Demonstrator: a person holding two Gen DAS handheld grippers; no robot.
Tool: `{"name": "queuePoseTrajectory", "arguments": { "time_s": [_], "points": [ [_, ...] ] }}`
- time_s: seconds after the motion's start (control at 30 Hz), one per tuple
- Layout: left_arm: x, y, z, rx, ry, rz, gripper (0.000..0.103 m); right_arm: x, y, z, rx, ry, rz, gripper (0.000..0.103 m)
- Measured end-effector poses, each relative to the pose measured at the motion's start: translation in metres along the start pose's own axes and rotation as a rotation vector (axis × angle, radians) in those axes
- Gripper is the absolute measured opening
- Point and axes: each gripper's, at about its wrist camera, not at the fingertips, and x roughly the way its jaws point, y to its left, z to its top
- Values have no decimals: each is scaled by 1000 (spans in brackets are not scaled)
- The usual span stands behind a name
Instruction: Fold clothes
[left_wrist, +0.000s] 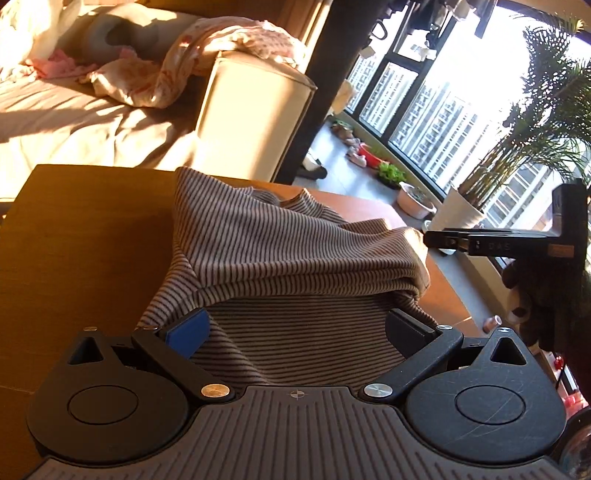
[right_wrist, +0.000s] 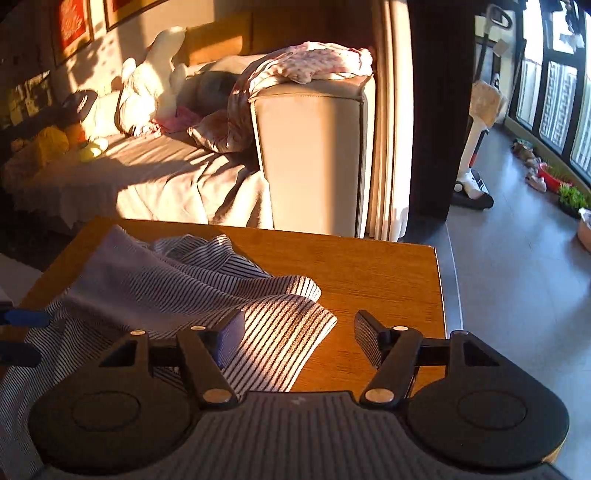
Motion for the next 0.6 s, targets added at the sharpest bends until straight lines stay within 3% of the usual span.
{"name": "queuePoseTrajectory", "arguments": {
  "time_s": [0.1, 0.27, 0.3, 0.33, 0.43, 0.5, 0.6],
  "points": [
    [7, -1, 5, 18, -27, 39, 103, -3, -14, -9, 165, -31, 49, 66],
    [32, 0, 10, 138, -33, 231, 103, 20, -28, -36, 385, -15, 105, 65],
    [36, 4, 9, 139, -21, 248, 103, 25, -26, -39, 407, -10, 121, 58],
    [40, 7, 8, 141, -9, 266, 103, 28, -21, -37, 396, -11, 132, 37],
    [47, 17, 7, 136, 8, 306, 103, 29, 1, -21, 327, -45, 149, 18],
    [45, 24, 7, 126, 6, 330, 103, 23, 21, -1, 246, -100, 149, 16],
    [40, 35, 8, 106, 0, 359, 103, 6, 43, 31, 185, -172, 226, 14]
  ]
}}
